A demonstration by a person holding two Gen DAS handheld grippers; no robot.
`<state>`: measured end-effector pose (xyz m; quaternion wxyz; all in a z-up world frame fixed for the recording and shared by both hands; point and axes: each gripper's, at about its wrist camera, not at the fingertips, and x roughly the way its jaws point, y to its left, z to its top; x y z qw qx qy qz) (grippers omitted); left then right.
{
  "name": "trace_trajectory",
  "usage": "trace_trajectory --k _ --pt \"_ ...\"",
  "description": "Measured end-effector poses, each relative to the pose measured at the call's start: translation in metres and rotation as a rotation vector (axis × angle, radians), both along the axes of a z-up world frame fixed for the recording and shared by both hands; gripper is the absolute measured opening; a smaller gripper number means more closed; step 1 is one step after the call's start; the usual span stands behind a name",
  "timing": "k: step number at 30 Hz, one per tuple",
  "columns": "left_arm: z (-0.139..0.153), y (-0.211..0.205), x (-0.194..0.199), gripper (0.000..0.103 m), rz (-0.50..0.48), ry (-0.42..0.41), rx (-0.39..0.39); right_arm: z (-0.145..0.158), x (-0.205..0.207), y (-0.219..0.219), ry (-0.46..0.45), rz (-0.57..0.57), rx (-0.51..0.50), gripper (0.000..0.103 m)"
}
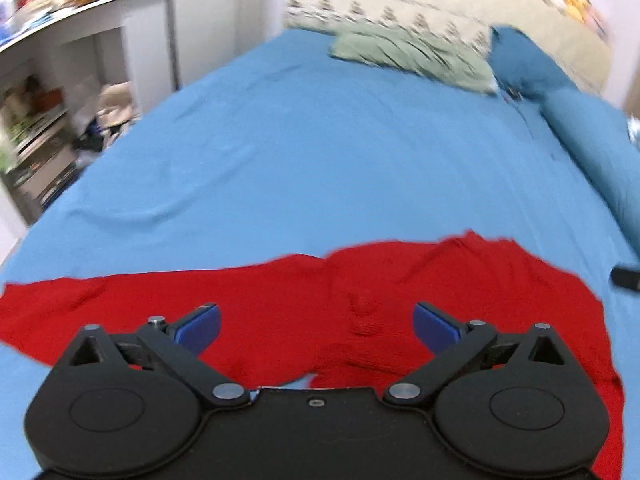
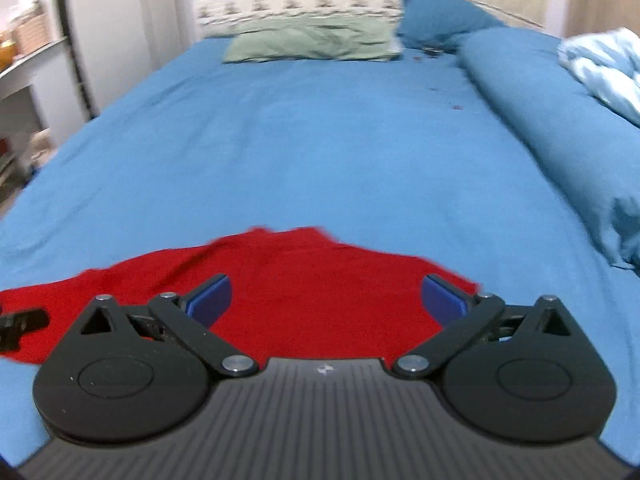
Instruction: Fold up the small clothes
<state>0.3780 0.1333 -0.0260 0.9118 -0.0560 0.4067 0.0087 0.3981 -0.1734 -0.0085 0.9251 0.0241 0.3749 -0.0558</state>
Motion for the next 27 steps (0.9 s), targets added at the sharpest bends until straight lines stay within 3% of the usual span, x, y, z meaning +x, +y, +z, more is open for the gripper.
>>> trace_trajectory --k 5,11,15,18,21,26,27 --pt "0.005 0.086 -0.012 0.103 0.159 0.026 -0.061 0.013 -0.007 0.076 0.021 0.062 0.061 0.103" --pt "-0.023 0.203 -0.030 0.102 0.374 0.067 -0.145 0.006 -0.003 0.152 0.069 0.060 0.128 0.103" --pt "-0.057 0.270 -0.034 0.088 0.471 0.111 -0.214 -0.010 0.003 0.187 0.112 0.025 0.137 0.103" --pt "-0.082 0.296 -0.029 0.073 0.500 0.134 -0.263 -0.019 0.007 0.206 0.138 0.004 0.152 0.103" --pt "-0.102 0.303 -0.021 0.064 0.509 0.154 -0.275 -0.030 -0.001 0.226 0.157 -0.004 0.140 0.103" --pt "-0.104 0.294 -0.014 0.063 0.509 0.118 -0.205 -0.038 -0.003 0.235 0.173 -0.001 0.126 0.103" --pt "-0.104 0.292 -0.012 0.055 0.509 0.117 -0.182 -0.037 -0.004 0.235 0.171 -0.001 0.124 0.103"
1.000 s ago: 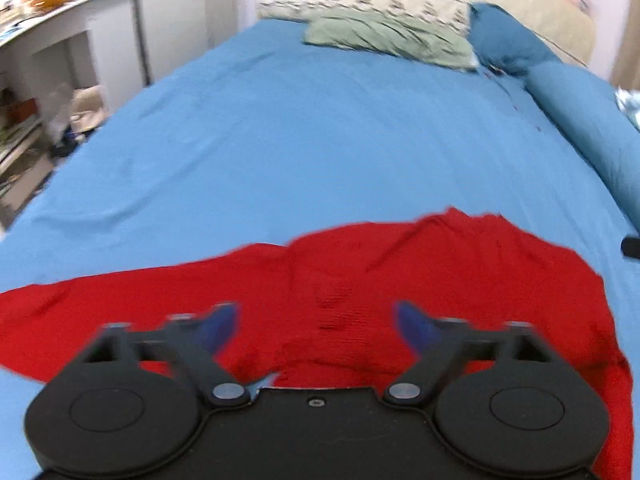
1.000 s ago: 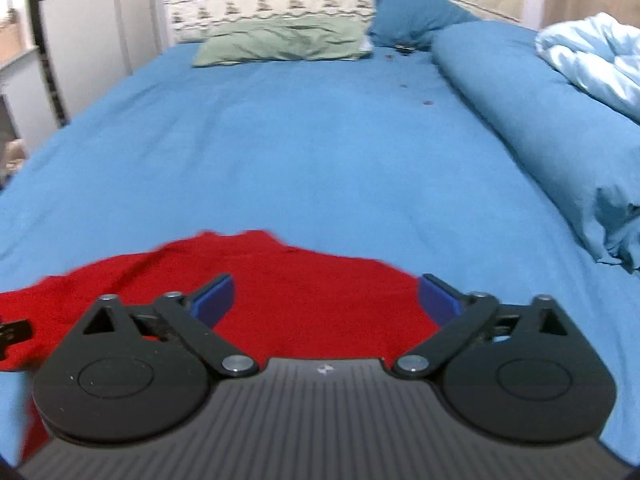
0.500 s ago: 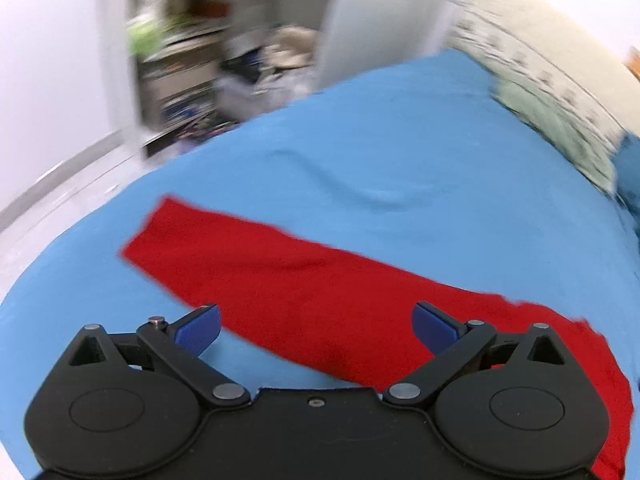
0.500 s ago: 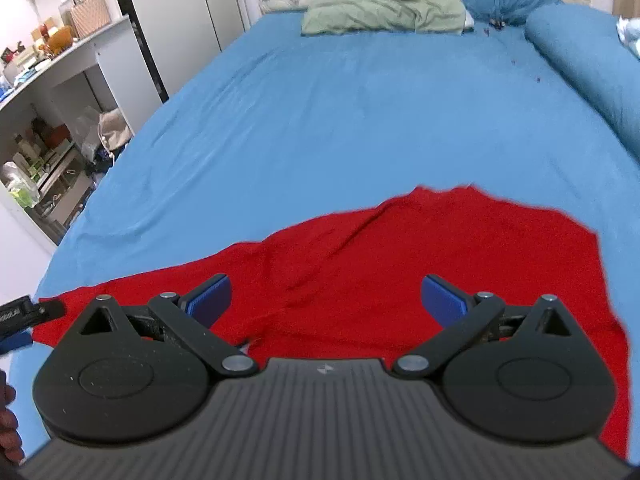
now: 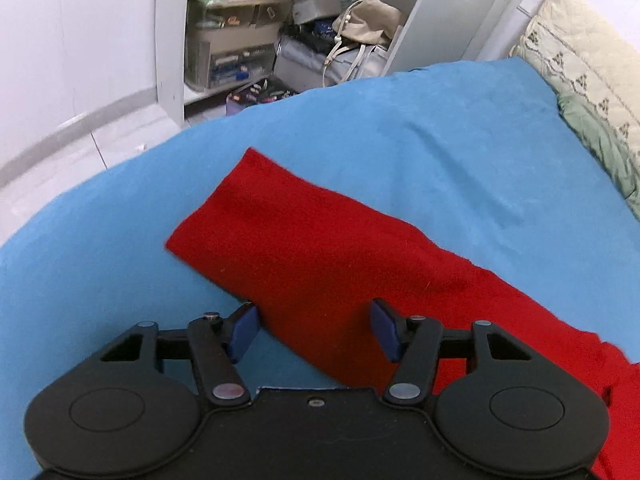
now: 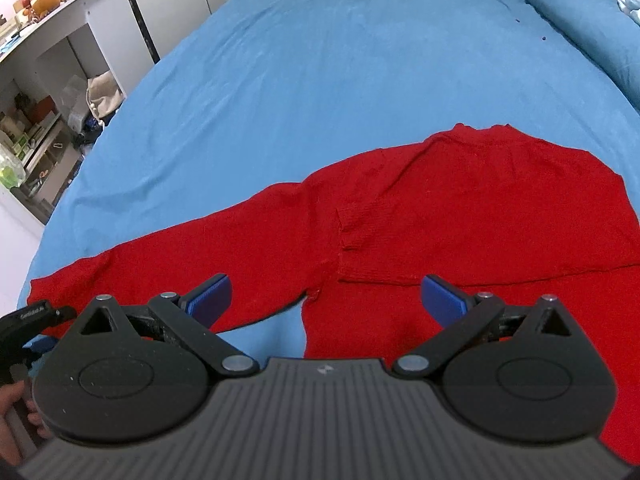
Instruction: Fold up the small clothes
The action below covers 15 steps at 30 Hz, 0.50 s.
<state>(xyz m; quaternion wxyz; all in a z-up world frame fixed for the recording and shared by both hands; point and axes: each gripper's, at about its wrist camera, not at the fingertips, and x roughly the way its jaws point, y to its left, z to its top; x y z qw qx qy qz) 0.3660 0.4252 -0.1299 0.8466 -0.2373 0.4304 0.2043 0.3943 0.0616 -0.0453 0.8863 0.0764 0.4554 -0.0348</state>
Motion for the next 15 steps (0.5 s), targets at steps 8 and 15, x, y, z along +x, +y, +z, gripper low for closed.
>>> trace_trajectory --k 8,15 --pt "0.023 -0.027 0.021 0.008 -0.026 -0.019 0.103 0.001 -0.004 -0.016 -0.018 -0.015 0.006 0.103" --pt "0.089 -0.120 0.039 0.008 -0.184 -0.142 0.243 0.013 -0.014 -0.071 -0.058 -0.056 0.059 0.103"
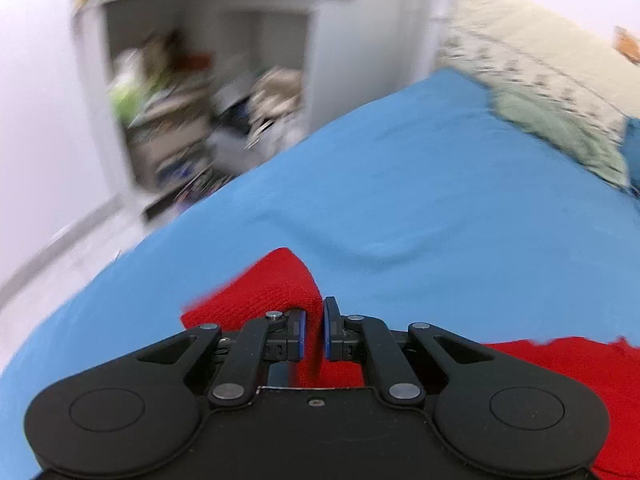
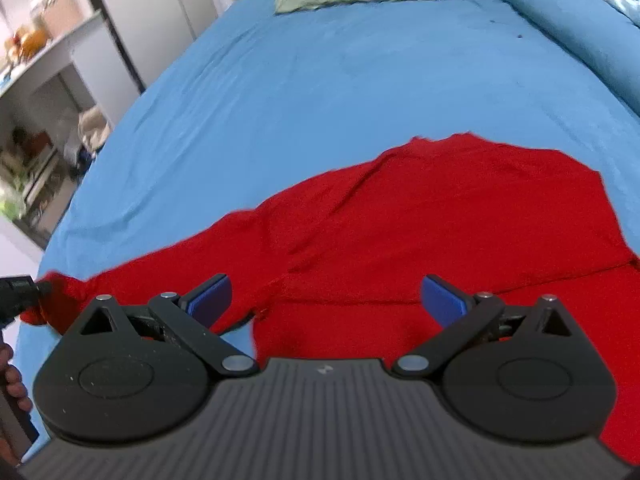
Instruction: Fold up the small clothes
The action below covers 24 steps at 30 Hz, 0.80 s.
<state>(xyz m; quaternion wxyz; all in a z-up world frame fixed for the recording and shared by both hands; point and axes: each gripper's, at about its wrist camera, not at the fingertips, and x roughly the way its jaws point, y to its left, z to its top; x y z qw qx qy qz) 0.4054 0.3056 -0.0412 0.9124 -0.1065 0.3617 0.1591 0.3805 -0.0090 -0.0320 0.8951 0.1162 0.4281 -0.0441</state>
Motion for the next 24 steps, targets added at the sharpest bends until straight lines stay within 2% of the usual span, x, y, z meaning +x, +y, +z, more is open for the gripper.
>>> trace_trajectory --k 6,9,11,14,17,21,23,24 --pt "0.050 -0.134 0.009 0.008 -0.183 -0.119 0.073 0.025 -0.013 -0.090 -0.053 -0.052 0.022 0.103" --pt "0.060 -0.213 0.011 0.008 -0.282 -0.146 0.063 0.039 -0.020 -0.142 -0.077 -0.070 0.016 0.103" --pt "0.056 -0.261 0.015 0.008 -0.352 -0.135 0.047 0.047 -0.026 -0.182 -0.098 -0.063 0.024 0.103" --pt "0.035 -0.336 0.019 0.009 -0.445 -0.093 0.023 0.057 -0.033 -0.234 -0.109 -0.063 0.018 0.103" --pt "-0.006 -0.391 0.024 0.009 -0.525 -0.017 0.003 0.057 -0.038 -0.277 -0.116 -0.066 -0.018 0.103" --pt "-0.072 -0.435 0.027 0.009 -0.628 0.096 0.017 0.031 -0.042 -0.314 -0.065 -0.087 -0.040 0.103" --pt "-0.094 -0.446 0.026 0.010 -0.663 0.132 0.034 0.014 -0.043 -0.320 -0.029 -0.091 -0.049 0.103" --pt "-0.103 -0.451 0.023 0.014 -0.685 0.147 0.041 0.007 -0.042 -0.320 -0.013 -0.092 -0.049 0.103"
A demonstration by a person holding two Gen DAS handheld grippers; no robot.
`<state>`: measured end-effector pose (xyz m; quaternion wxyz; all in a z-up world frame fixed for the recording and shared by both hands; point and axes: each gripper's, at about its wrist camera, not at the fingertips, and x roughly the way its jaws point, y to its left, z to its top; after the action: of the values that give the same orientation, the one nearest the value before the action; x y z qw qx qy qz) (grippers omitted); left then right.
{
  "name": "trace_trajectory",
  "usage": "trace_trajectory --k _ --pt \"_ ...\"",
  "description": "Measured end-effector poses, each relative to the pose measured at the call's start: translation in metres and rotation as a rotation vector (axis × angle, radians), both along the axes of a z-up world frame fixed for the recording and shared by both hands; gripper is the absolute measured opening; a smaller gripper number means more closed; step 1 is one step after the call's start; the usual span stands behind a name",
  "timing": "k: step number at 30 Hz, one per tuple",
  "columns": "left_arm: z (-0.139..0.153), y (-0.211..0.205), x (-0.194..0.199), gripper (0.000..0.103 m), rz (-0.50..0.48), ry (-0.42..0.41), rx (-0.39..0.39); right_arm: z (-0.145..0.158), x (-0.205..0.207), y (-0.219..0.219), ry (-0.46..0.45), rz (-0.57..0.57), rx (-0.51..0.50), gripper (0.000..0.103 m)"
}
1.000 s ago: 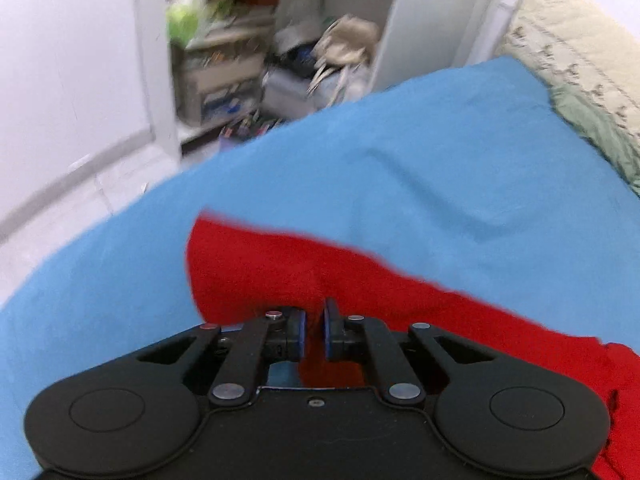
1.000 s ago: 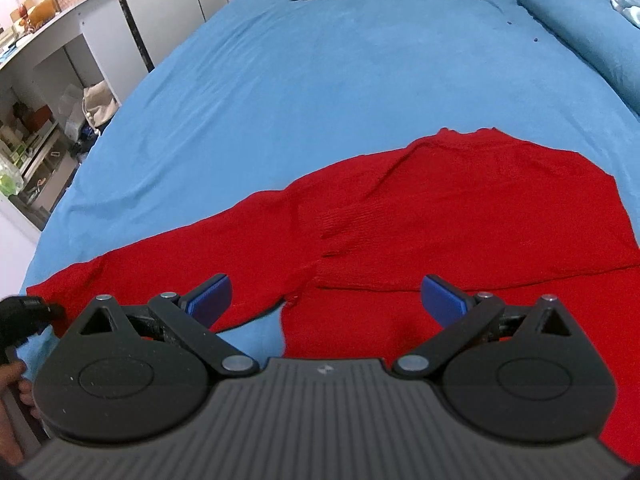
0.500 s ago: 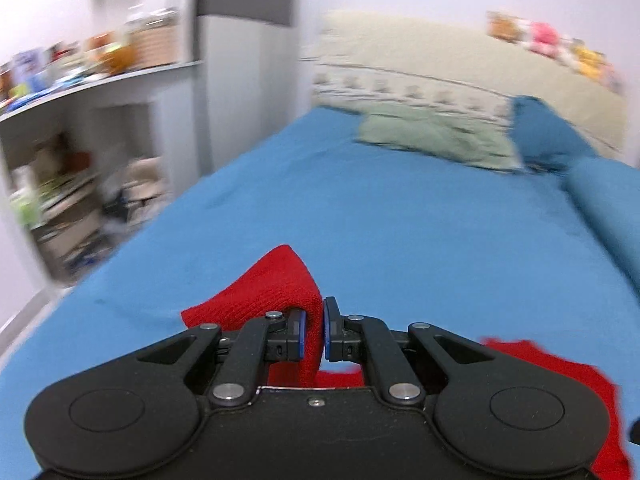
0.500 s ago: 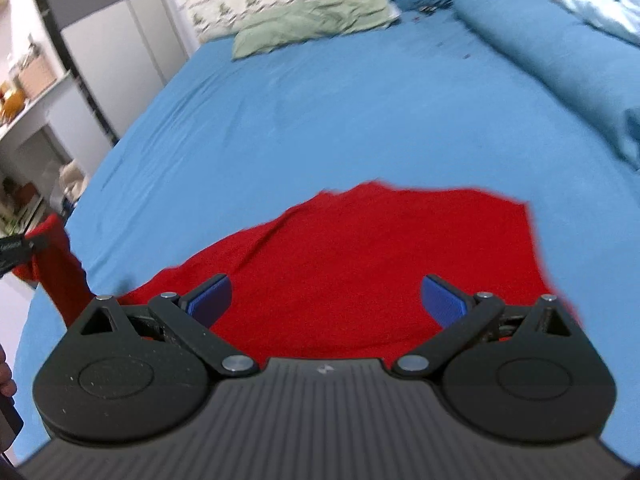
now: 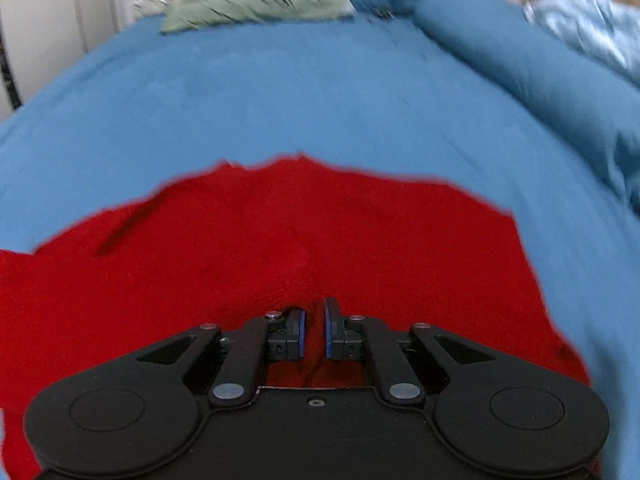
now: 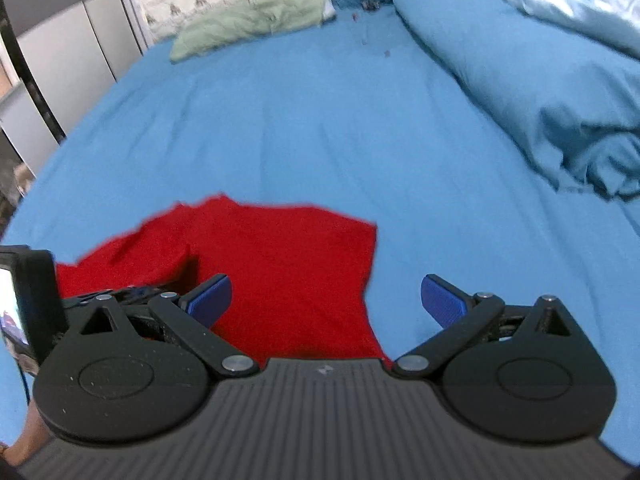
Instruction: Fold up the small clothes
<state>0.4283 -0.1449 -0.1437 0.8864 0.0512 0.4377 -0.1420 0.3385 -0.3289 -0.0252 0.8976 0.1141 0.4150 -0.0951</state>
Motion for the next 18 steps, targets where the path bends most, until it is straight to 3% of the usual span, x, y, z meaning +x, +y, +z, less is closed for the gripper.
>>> trace_trajectory --k 1,3,5,8,12,14,18 --pt "-0.003 0.000 -0.001 0.018 -0.020 0.003 0.001 -0.007 -0.001 0.001 0.011 -0.001 0.002 0.103" --pt "-0.002 0.002 -0.008 0.053 -0.068 -0.006 0.009 -0.018 -0.001 0.005 0.022 -0.004 0.012 0.103" --pt "0.007 0.016 -0.018 0.068 -0.105 -0.026 0.014 -0.021 0.002 0.010 0.020 -0.015 0.030 0.103" --pt "0.020 0.052 -0.029 0.071 -0.108 -0.032 0.061 -0.019 0.009 0.015 0.000 0.007 0.061 0.103" --pt "0.028 0.108 -0.033 0.073 -0.034 -0.022 0.134 -0.020 0.030 0.054 0.024 0.178 -0.028 0.103" --pt "0.025 0.138 -0.034 0.073 0.005 -0.020 0.176 -0.033 0.043 0.083 0.048 0.290 -0.051 0.103" --pt "0.010 0.181 -0.030 0.073 0.074 0.006 0.226 -0.068 0.063 0.140 0.090 0.441 -0.199 0.099"
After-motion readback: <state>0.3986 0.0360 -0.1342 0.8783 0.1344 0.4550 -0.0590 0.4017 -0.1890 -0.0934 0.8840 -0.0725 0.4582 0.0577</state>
